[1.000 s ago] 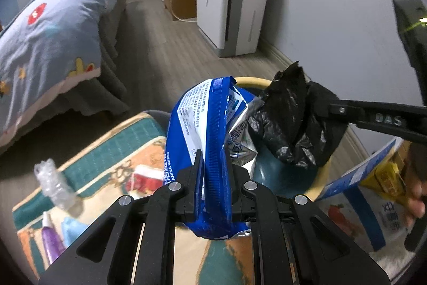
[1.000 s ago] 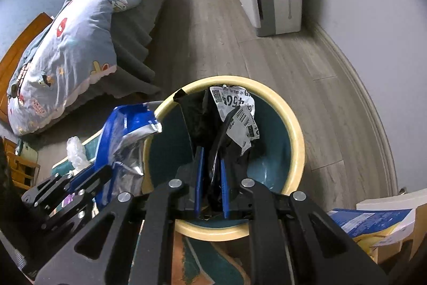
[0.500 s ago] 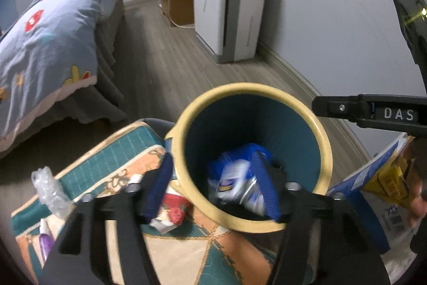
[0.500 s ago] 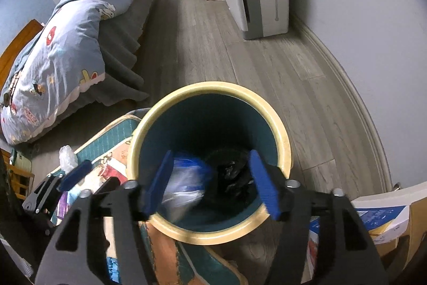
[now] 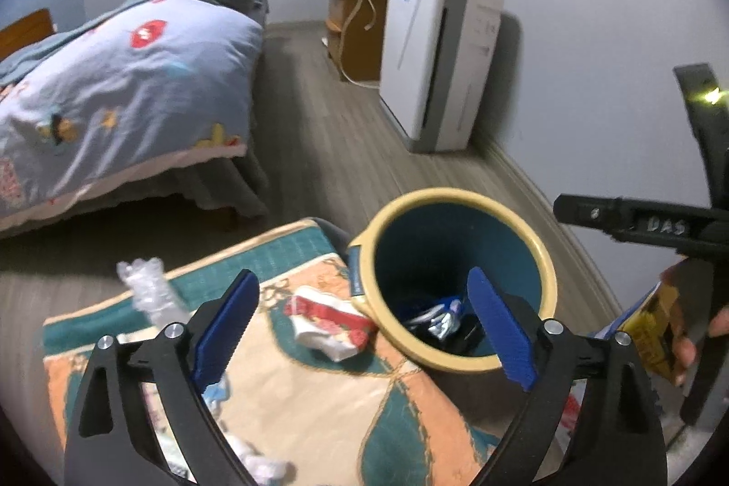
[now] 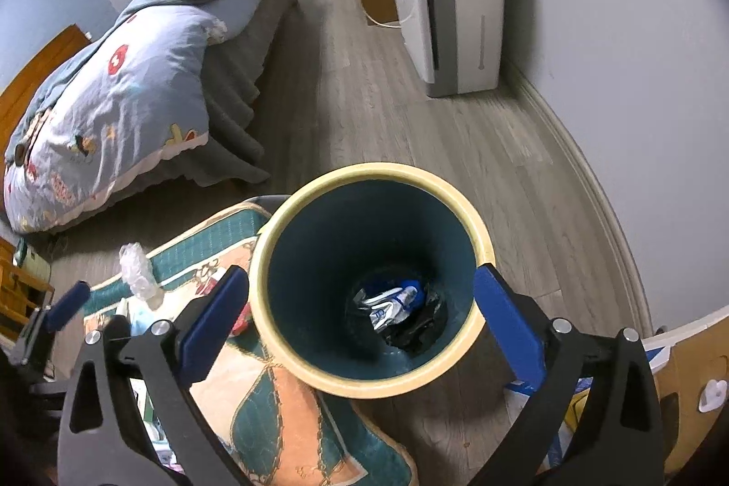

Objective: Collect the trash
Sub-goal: 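Carry both items over the bin and open both tools to drop them, then move both tools back over the table toward the remaining trash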

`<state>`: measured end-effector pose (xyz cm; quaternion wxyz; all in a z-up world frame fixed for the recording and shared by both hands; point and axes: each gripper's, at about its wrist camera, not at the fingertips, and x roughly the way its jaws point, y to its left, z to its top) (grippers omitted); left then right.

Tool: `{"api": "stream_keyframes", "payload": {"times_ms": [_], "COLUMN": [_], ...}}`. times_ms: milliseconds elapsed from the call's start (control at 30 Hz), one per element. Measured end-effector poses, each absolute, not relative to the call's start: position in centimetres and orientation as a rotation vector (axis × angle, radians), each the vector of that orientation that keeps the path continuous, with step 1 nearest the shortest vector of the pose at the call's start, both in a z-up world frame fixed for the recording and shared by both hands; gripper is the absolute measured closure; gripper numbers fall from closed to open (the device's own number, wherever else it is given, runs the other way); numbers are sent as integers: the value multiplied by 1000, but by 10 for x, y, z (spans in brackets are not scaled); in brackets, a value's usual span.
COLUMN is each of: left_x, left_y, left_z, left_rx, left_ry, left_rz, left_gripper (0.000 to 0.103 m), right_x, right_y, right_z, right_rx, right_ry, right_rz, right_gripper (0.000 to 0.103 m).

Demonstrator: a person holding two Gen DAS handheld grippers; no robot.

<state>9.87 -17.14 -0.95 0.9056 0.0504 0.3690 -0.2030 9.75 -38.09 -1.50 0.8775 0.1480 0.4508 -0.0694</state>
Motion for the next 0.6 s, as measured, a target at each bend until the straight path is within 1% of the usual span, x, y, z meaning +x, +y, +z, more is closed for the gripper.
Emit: {"api": "stream_keyframes", "payload": {"times_ms": [200,333,600], "left_x": [70,52,18], "left_y": [-139,-108,-58], "left_z": [18,31,35], "left_rx": [107,62,58], "left_ry": [712,697,697], "left_rz": [-376,-340,-255], "left_gripper": [10,9,8], "right_x": [92,89,84], "right_y": [-358,-336,-282], "right_z": [-4,2,0], "right_rx": [282,263,208], "right_ry": [930,921,948], "right_rz": [-107,-70,15], "right_gripper": [6,6,6]}}
